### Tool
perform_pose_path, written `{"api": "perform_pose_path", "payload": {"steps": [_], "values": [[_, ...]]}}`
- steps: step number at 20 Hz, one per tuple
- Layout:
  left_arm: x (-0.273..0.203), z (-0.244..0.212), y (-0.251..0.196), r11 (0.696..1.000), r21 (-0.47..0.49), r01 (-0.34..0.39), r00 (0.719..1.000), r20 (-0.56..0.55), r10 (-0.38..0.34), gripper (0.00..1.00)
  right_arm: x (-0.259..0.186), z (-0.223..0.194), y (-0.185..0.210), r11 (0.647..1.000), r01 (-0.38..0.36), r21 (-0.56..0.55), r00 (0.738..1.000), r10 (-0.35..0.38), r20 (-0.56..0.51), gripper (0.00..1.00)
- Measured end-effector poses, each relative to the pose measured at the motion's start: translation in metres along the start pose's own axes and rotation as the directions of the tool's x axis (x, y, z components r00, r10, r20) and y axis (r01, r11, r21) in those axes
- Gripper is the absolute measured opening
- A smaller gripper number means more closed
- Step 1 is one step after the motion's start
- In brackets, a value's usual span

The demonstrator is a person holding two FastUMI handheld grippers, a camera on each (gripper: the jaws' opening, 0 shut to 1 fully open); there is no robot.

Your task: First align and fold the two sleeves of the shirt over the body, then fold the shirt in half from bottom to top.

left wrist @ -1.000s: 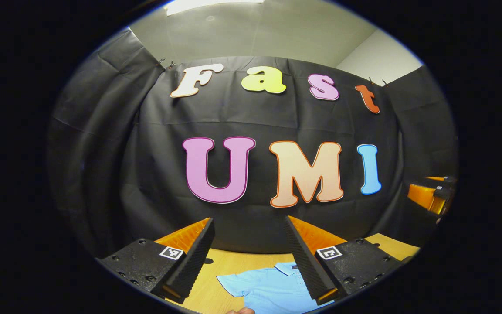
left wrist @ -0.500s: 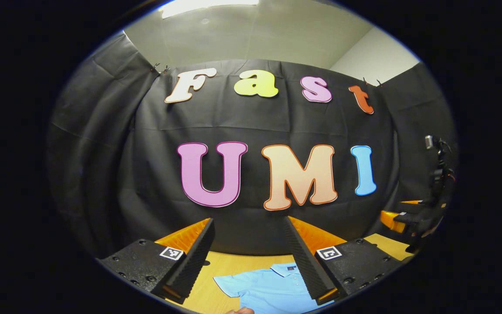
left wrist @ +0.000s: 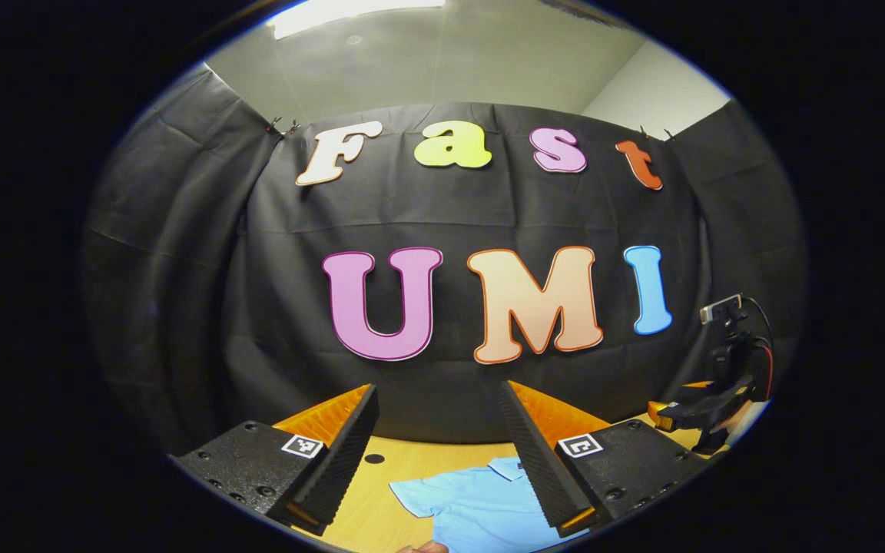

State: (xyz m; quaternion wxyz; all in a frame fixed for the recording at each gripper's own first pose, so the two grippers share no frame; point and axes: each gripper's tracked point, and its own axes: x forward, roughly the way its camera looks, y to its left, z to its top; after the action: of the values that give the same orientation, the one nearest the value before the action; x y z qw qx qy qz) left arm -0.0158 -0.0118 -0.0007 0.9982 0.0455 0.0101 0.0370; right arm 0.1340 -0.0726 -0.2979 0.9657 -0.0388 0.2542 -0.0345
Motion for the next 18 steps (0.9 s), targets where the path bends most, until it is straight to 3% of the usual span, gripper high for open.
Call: {"api": "perform_pose_path", "payload": {"steps": [7, 13, 18], "values": [[0.001, -0.013, 0.007, 0.998, 0.025, -0.058, 0.997, -0.045, 0.059, 0.94, 0.045, -0.094, 0.003, 1.000, 0.004, 0.003, 0.985, -0.004, -0.174, 0.99], [0.004, -0.023, 0.000, 0.997, 0.027, -0.067, 0.995, -0.076, 0.069, 0.95, 0.068, -0.180, 0.004, 1.000, -0.012, -0.027, 0.936, 0.002, -0.353, 0.99], [0.006, -0.038, -0.002, 0.997, 0.042, -0.064, 0.991, -0.119, 0.068, 0.95, 0.079, -0.208, 0.001, 1.000, 0.015, 0.001, 0.911, -0.013, -0.412, 1.00]]}}
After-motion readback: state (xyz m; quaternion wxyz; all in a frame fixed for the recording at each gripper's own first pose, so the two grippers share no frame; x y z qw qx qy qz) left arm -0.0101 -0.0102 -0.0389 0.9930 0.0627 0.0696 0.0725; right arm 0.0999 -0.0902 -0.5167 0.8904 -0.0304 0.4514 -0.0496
